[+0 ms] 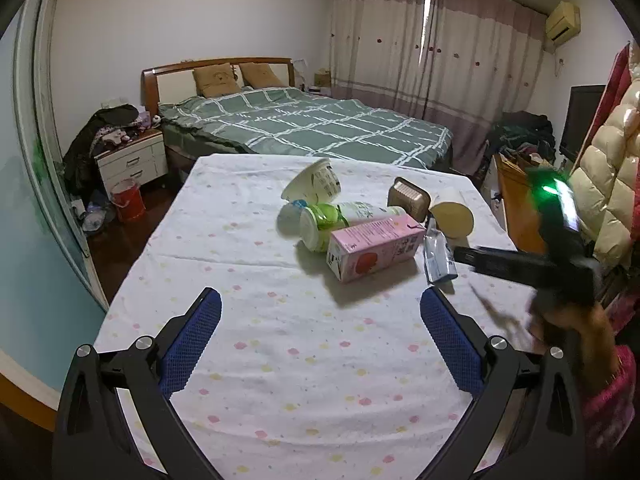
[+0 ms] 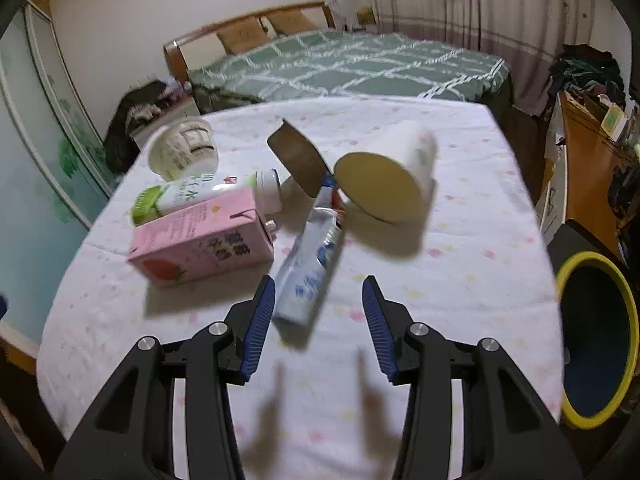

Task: Collect trash
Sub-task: 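Move the right gripper to the toothpaste tube and grasp it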

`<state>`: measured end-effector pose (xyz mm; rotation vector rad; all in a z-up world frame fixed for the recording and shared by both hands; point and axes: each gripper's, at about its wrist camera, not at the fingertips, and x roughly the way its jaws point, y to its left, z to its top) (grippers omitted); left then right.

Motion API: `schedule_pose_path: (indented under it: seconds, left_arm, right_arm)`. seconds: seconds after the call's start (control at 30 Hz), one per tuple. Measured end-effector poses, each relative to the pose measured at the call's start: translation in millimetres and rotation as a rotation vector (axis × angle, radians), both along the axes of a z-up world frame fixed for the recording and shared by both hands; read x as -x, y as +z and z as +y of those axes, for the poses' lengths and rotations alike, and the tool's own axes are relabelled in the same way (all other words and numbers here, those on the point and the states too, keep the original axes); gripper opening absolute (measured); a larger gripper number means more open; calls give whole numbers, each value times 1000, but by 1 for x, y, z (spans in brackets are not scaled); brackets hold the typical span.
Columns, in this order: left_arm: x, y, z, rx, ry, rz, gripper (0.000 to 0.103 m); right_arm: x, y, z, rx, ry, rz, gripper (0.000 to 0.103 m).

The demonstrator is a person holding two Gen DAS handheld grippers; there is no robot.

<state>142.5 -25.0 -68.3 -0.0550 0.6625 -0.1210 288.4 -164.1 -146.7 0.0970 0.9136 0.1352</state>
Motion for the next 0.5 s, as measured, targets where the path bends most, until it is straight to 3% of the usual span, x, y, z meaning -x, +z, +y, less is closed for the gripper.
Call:
schedule_pose_path:
  seconds: [0.2, 0.37, 0.5]
  left_arm:
    - [-1, -6, -10, 4, -13, 16, 98]
    - [-5, -12, -12, 18, -23, 35, 98]
    - [-5, -13, -14, 18, -30, 39, 98]
  right_arm:
    - [-23, -17, 12, 18, -6, 50, 42]
    - [-26, -24, 19, 40, 6, 69, 33]
    - [-25, -25, 22, 45, 7, 62, 18]
